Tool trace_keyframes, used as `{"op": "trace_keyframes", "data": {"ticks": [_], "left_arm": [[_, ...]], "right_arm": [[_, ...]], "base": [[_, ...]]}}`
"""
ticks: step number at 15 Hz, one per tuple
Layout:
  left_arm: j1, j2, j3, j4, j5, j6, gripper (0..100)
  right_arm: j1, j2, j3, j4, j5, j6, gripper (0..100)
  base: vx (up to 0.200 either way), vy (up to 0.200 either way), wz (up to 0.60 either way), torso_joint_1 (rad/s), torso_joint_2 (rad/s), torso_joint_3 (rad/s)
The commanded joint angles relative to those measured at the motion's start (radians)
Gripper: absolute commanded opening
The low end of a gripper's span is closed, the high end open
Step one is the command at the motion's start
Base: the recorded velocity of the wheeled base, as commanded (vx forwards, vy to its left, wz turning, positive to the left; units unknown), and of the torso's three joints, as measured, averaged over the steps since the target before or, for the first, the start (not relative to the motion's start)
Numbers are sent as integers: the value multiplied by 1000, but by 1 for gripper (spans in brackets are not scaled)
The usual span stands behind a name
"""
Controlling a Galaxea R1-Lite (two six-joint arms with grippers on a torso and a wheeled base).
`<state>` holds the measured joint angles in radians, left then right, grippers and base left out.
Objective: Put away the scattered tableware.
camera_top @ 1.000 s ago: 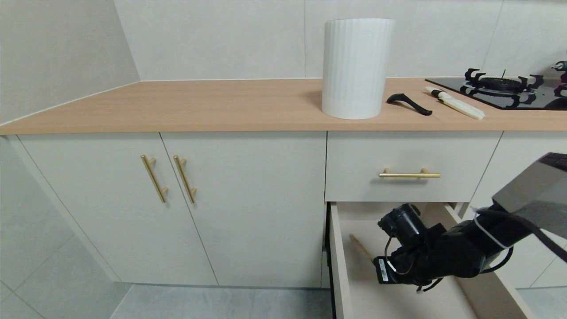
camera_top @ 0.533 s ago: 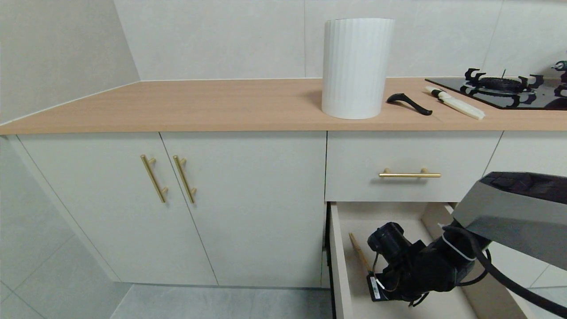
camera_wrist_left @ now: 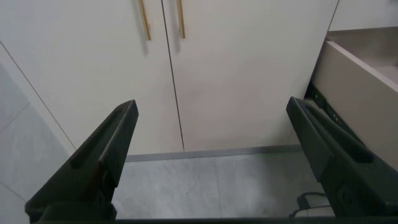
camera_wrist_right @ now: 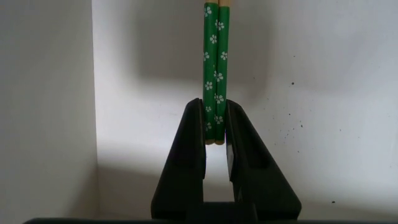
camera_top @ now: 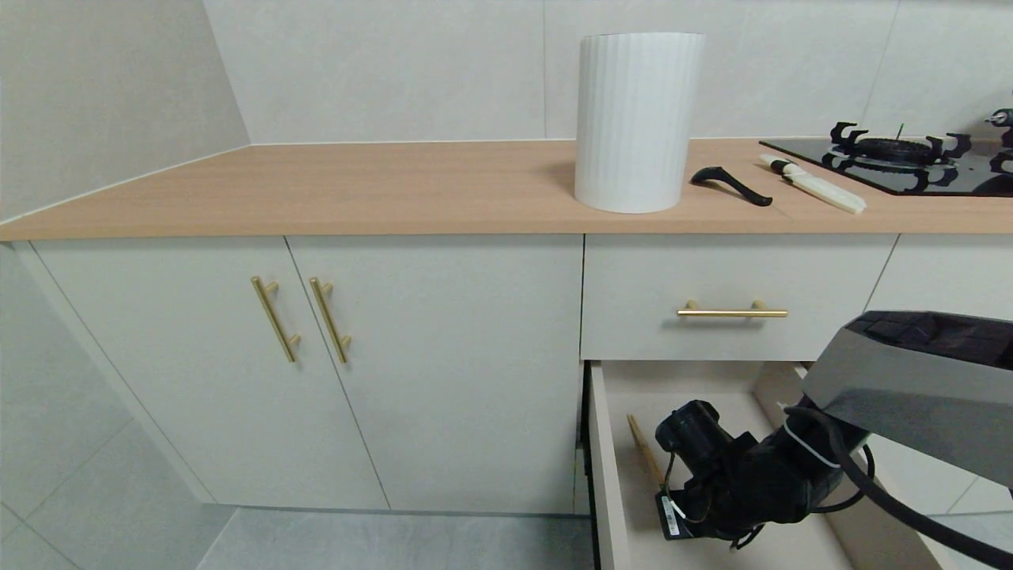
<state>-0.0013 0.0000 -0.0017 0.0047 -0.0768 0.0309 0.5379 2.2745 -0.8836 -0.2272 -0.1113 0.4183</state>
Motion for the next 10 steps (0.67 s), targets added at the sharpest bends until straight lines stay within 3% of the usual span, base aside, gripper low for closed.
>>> {"op": "trace_keyframes", "data": {"ticks": [1,10], "left_arm": [[0,2,0,0,0,0,100],[0,2,0,0,0,0,100]], "right_arm": [[1,0,0,0,-1,-1,100],[-9,-78,8,8,-18,0,100]], "base": [[0,0,0,0,0,0],[0,0,0,0,0,0]]}}
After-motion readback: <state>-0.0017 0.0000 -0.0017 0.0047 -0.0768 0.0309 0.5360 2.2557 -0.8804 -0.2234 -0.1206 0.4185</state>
